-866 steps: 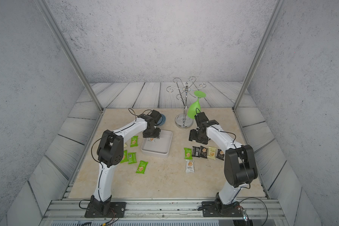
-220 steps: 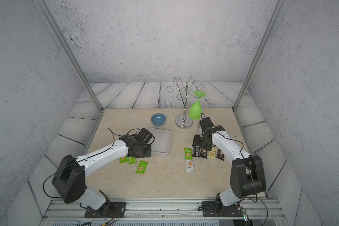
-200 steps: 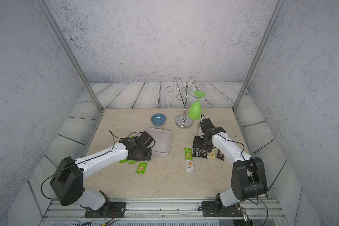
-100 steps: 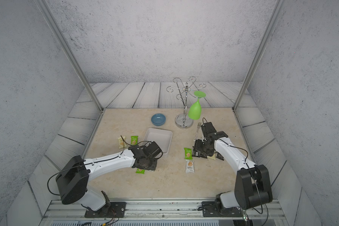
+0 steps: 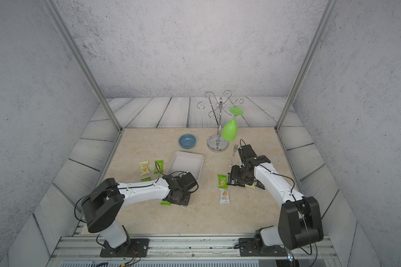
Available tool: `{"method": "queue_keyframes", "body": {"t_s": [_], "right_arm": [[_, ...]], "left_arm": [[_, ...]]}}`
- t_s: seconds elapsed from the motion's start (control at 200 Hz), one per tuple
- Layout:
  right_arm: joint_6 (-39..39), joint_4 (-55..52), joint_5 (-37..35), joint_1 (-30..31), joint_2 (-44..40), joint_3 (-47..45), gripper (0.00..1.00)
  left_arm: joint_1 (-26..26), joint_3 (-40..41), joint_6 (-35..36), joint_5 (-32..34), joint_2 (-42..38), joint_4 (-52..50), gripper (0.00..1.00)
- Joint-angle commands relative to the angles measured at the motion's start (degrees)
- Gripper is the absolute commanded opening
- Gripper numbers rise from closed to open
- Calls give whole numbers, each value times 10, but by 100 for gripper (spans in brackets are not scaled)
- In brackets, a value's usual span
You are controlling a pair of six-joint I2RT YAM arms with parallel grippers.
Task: Take the cookies out of the storage box
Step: Place the cookie at the center of the board.
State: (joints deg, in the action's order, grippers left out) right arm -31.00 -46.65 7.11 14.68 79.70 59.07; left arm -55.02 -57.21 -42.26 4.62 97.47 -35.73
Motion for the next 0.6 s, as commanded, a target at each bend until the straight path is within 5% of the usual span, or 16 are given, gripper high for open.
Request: {"method": "queue_keyframes", "body": {"t_s": [0.0, 0.225, 0.415, 0.595], "right_arm": [[9, -15, -20, 2, -6, 5, 69], [20, -8, -81, 0, 8, 18, 70], [90, 91, -225, -15, -5, -9, 72], [205, 306, -306, -52, -23, -103, 72]], "left_arm": [[-3, -4, 4, 1, 4, -4, 51], [-3, -24, 7, 19, -23, -45, 64], [7, -60, 20, 62, -96, -110, 67], [118, -67, 77, 94, -169, -105, 68]]}}
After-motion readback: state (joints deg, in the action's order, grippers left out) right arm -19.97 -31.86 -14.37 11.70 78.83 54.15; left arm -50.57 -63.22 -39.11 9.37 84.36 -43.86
